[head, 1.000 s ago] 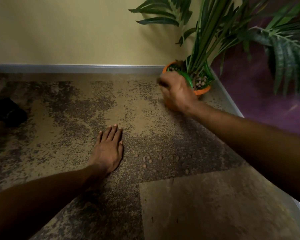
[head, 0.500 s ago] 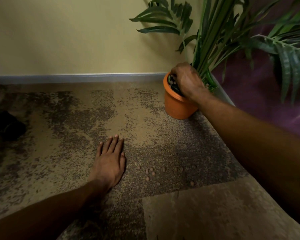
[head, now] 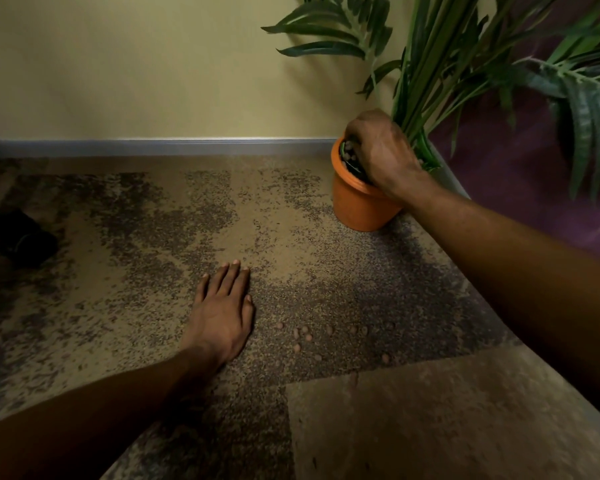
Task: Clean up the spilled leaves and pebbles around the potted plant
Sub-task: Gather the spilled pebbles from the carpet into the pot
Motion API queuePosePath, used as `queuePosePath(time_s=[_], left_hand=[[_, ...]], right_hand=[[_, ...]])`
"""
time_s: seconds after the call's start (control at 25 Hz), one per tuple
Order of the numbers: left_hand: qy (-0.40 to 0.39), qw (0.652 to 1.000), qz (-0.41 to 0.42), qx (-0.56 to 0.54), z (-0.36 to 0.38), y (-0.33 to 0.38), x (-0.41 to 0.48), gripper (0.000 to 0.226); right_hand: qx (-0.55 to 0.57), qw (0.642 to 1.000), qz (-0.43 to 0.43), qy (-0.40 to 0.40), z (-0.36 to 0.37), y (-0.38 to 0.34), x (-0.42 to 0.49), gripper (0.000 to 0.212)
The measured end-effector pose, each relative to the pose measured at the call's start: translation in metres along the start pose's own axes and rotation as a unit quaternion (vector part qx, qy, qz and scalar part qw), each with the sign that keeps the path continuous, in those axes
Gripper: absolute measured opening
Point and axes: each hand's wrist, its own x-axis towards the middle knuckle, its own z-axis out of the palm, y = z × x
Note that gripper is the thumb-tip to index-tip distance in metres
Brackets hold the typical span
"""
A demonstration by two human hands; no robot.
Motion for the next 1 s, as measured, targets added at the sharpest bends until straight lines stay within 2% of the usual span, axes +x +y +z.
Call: queuePosePath(time_s=[0.12, 0.24, 0.32, 0.44, 0.56, 0.68, 0.8, 0.92, 1.0], left_hand=[[-0.007, 1.000, 0.000, 0.002, -0.002, 0.001, 0.000, 0.065], [-0.010, 1.000, 0.000, 0.000, -0.004, 0.001, -0.001, 0.065], [-0.011, 1.000, 0.002, -0.006, -0.005, 0.002, -0.002, 0.066], [-0.012, 1.000, 0.006, -0.012, -0.006, 0.002, -0.002, 0.066], [-0.013, 1.000, 0.003, -0.009, -0.006, 0.002, -0.001, 0.065], [-0.007, 1.000, 0.003, -0.004, -0.004, 0.001, -0.001, 0.065], [-0.003, 1.000, 0.003, -0.003, -0.003, 0.001, -0.001, 0.065], [-0.002, 1.000, 0.003, -0.003, -0.002, 0.001, -0.001, 0.064], [0.000, 1.000, 0.003, -0.001, -0.002, 0.001, -0.001, 0.064]], right_hand=[[0.021, 0.994, -0.111, -0.013, 0.006, -0.024, -0.039, 0.012], [0.093, 0.962, -0.197, -0.162, 0.027, -0.052, -0.091, 0.016], [0.113, 0.932, -0.214, -0.268, 0.042, -0.067, -0.123, 0.026], [0.136, 0.895, -0.228, -0.358, 0.060, -0.079, -0.156, 0.046], [0.172, 0.880, -0.217, -0.387, 0.075, -0.088, -0.175, 0.065], [0.175, 0.885, -0.194, -0.385, 0.088, -0.096, -0.185, 0.077], [0.143, 0.893, -0.196, -0.379, 0.094, -0.101, -0.188, 0.068], [0.181, 0.892, -0.198, -0.365, 0.089, -0.104, -0.187, 0.038], [0.194, 0.892, -0.194, -0.359, 0.084, -0.103, -0.187, 0.026]])
